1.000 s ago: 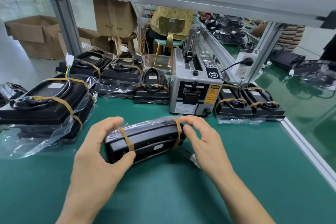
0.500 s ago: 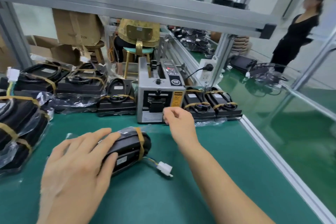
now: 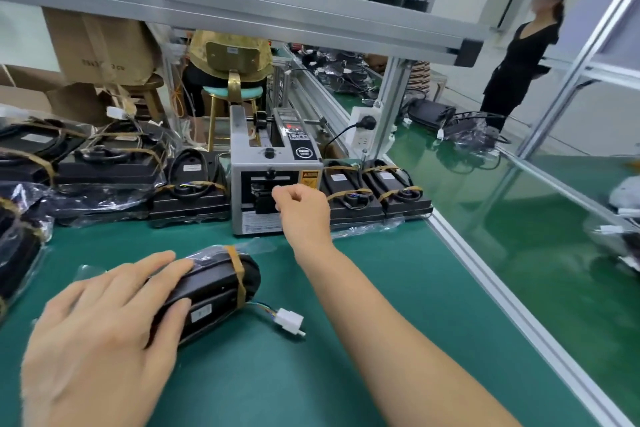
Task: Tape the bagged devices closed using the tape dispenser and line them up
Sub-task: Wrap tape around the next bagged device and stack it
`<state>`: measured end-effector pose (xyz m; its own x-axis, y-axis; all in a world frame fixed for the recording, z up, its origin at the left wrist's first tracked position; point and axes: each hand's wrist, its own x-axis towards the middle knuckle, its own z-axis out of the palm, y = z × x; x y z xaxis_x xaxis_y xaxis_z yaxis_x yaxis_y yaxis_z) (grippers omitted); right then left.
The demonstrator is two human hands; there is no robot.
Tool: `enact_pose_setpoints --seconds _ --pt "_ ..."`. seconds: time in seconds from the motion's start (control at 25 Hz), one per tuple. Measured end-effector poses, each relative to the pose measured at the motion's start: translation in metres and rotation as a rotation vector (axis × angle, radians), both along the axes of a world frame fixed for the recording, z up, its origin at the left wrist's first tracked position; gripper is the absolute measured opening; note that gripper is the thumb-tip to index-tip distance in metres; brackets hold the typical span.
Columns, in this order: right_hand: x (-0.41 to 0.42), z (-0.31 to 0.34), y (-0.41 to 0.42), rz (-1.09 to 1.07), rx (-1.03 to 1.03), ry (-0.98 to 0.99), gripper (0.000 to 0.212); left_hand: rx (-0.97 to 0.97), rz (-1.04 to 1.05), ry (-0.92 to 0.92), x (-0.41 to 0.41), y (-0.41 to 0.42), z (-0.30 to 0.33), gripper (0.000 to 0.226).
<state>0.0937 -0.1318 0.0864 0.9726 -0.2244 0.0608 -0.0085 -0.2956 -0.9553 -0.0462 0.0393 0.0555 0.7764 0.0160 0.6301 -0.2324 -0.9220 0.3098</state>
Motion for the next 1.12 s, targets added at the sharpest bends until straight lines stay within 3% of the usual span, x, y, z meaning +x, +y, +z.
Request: enact_pose_setpoints --seconds 0.2,0.32,0.4,0.64,0.88,1.0,1.12 --pt "-0.053 0.003 0.012 0.292 0.145 -0.17 0.024 0.056 0.075 -0.023 -0.011 -0.013 0.023 0.041" --pt "-0.087 0.005 0.019 0.416 0.062 -0.282 0.016 0.018 0.106 0.006 -0.013 -0.013 0.025 0.041" --pt "-0.097 0.004 0.021 0.404 -0.038 -0.33 0.018 -0.036 0.109 0.039 -0.015 -0.013 0.024 0.056" --pt "-0.099 0.0 0.032 0.327 -0.151 -0.241 0.024 -0.045 0.115 0.044 -0.018 -0.016 0.025 0.06" --pt "-0.085 -0.007 0.027 0.371 0.122 -0.07 0.022 -0.035 0.144 0.068 -0.02 -0.018 0.028 0.055" --pt "-0.081 -0.009 0.025 0.4 0.169 -0.035 0.026 0.025 0.136 0.069 -0.017 -0.019 0.03 0.05" --pt "-0.077 -0.011 0.025 0.417 0.189 -0.024 0.031 0.128 0.145 0.151 -0.006 -0.024 0.038 0.058"
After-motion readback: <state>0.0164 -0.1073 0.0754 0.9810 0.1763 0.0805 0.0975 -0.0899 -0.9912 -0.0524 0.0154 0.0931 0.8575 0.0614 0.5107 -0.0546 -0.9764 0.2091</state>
